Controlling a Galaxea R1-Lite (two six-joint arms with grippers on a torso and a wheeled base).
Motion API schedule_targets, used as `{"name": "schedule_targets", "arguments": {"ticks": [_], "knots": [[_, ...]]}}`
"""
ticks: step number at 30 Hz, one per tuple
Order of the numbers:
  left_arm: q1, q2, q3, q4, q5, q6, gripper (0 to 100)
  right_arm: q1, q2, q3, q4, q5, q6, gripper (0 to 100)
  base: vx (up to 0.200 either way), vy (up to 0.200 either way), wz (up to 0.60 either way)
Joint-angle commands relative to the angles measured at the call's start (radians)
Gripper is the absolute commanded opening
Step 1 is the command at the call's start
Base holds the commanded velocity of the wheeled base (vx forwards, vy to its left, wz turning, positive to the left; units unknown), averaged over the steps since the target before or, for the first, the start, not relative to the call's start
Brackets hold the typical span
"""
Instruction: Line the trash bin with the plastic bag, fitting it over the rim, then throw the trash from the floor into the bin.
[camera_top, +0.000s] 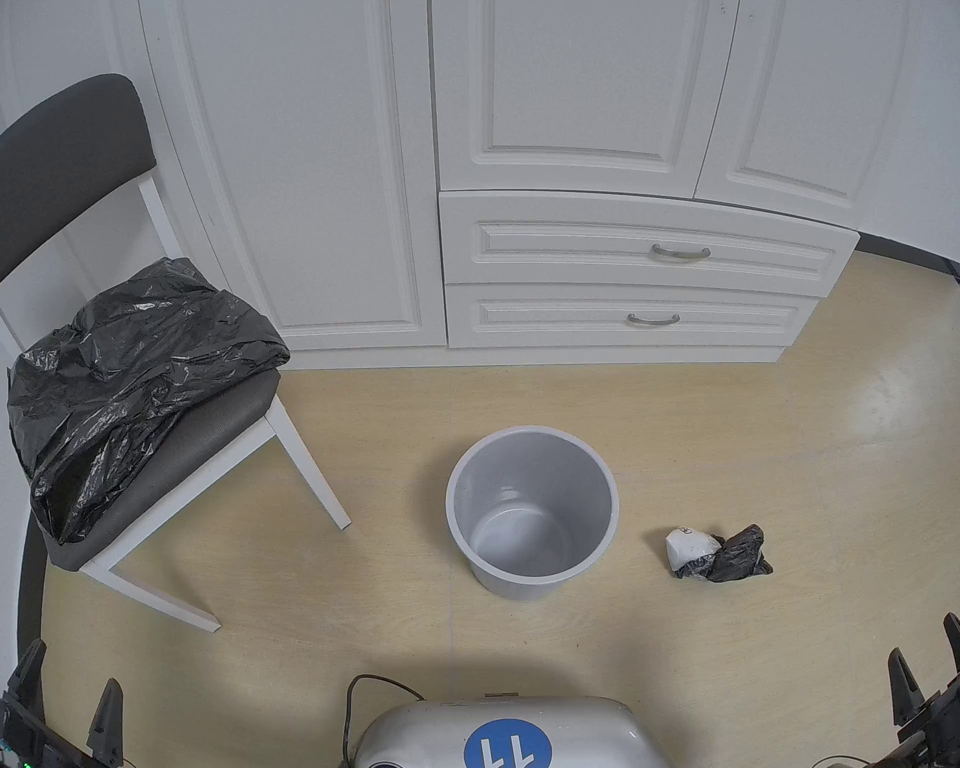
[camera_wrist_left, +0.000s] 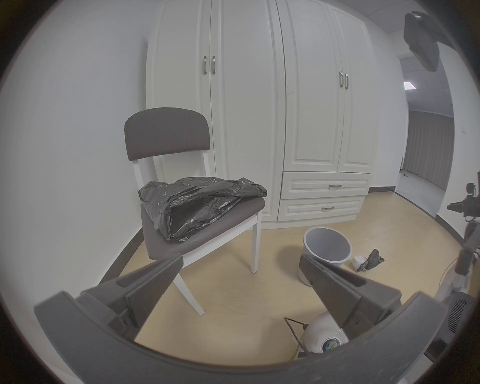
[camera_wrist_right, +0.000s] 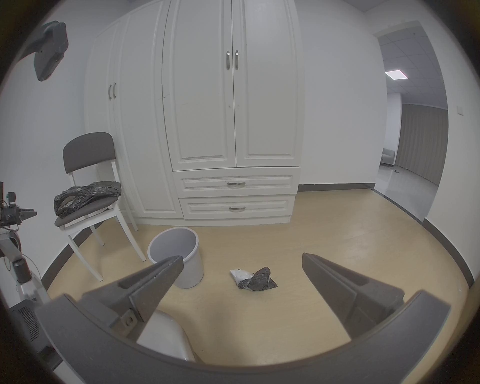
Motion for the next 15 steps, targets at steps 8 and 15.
{"name": "schedule_targets", "arguments": {"ticks": [8,15], "knots": [[0.0,-0.016,0.017,0.0,0.0,0.0,100,0.0,-0.016,0.018,0.001,0.003,-0.002,100,0.0,0.0,0.0],[0.0,-0.016,0.017,0.0,-0.005,0.008,100,0.0,-0.016,0.018,0.004,0.008,-0.005,100,0.0,0.0,0.0]]}}
